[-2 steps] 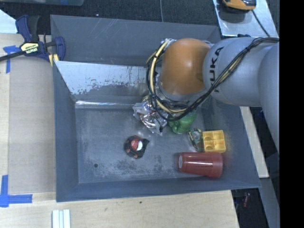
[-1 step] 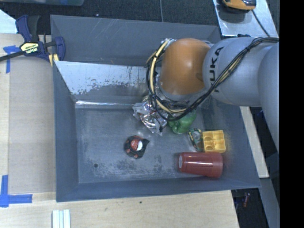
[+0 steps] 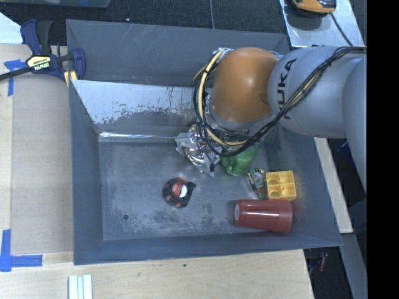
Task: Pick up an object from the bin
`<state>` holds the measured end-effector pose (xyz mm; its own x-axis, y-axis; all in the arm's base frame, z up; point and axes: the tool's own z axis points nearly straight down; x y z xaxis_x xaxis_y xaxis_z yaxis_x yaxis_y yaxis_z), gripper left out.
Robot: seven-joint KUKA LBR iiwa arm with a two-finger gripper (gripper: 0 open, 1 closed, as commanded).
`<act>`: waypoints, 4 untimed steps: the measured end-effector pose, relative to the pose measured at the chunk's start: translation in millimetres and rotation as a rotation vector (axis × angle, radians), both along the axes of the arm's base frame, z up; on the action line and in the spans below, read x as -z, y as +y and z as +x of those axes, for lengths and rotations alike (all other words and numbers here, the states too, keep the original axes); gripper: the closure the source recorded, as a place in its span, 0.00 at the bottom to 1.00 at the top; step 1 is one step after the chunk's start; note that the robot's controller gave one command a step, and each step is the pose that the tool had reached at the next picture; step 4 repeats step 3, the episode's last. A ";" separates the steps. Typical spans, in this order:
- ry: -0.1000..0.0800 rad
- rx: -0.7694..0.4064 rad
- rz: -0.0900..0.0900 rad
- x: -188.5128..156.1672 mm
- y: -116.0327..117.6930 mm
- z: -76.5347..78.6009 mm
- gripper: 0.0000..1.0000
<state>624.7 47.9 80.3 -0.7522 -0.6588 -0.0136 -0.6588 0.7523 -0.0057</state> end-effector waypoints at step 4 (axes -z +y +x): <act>-0.009 0.008 0.003 -84.6 0.2 1.8 1.00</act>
Offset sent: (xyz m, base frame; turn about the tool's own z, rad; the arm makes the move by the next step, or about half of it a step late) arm -0.0023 0.0000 0.0784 0.0015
